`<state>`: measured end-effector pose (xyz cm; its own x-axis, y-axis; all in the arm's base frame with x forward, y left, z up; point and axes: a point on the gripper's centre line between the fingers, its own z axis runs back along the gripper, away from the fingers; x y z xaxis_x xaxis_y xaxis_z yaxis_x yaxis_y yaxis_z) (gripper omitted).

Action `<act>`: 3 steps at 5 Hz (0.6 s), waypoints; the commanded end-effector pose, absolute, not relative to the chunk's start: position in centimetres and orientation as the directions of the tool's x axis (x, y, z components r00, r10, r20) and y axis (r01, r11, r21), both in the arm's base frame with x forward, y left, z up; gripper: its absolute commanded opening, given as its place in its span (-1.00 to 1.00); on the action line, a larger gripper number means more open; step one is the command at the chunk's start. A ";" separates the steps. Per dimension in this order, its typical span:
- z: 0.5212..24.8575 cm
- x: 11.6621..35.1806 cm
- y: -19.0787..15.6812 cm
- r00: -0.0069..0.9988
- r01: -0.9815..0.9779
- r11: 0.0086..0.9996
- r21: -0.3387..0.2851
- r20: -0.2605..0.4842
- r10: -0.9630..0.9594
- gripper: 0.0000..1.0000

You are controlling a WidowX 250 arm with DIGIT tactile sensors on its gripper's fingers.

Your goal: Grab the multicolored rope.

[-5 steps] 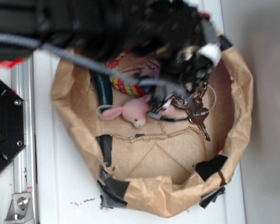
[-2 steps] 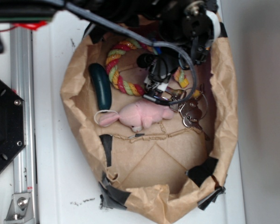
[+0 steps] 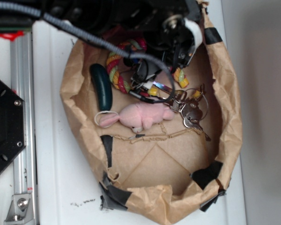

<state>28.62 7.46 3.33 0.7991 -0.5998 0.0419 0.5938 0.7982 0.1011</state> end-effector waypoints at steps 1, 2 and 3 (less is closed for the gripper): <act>0.2 29.6 8.0 0.870 0.492 0.866 0.092 -0.019 -0.493 -1.00; 0.8 29.0 8.2 0.920 0.392 0.916 0.087 -0.013 -0.392 -1.00; 2.2 28.1 8.1 0.971 0.237 0.967 0.093 -0.001 -0.238 -1.00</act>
